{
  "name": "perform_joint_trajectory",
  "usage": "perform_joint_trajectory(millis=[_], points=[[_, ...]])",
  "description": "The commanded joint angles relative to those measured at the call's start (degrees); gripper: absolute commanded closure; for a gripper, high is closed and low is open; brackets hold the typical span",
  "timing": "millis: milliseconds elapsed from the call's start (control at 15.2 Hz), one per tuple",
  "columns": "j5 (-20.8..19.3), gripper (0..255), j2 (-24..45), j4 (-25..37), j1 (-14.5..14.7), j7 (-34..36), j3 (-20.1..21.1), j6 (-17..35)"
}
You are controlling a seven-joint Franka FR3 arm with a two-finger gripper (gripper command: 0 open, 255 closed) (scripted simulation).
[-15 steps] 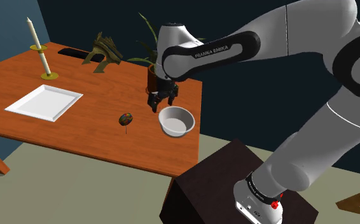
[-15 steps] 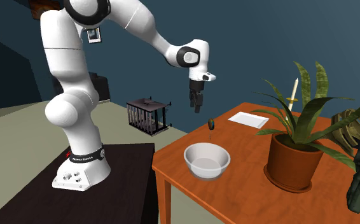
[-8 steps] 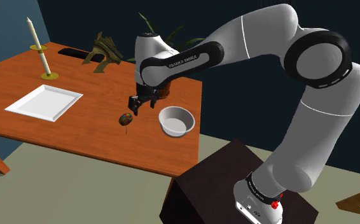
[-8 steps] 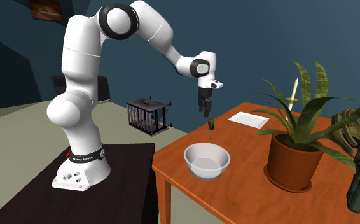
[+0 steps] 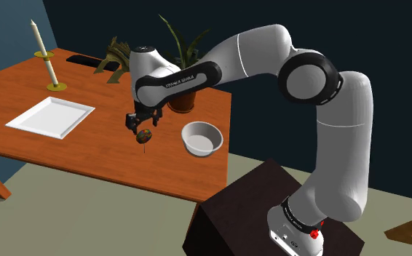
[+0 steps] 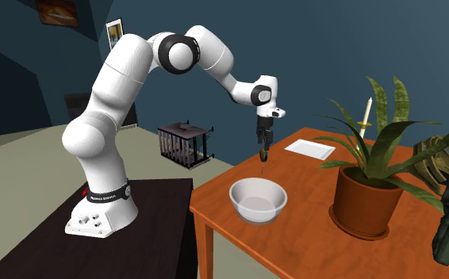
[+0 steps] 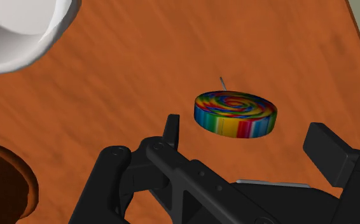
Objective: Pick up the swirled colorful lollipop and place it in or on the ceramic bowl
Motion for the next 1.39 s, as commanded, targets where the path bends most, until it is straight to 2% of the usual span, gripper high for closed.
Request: perform_joint_trajectory(millis=[0, 396, 924, 990, 1320], points=[[-0.4, 0, 1.5, 1.0, 0.5, 0.4, -0.3, 0.6], [-1.3, 0, 4.4, 0.4, 0.8, 0.9, -0.9, 4.1], [-1.3, 0, 4.4, 0.4, 0.8, 0.9, -0.9, 4.1], [-1.3, 255, 4.4, 0.4, 0.8, 0.9, -0.9, 4.1], [-1.3, 255, 4.4, 0.4, 0.9, 0.9, -0.9, 4.1]])
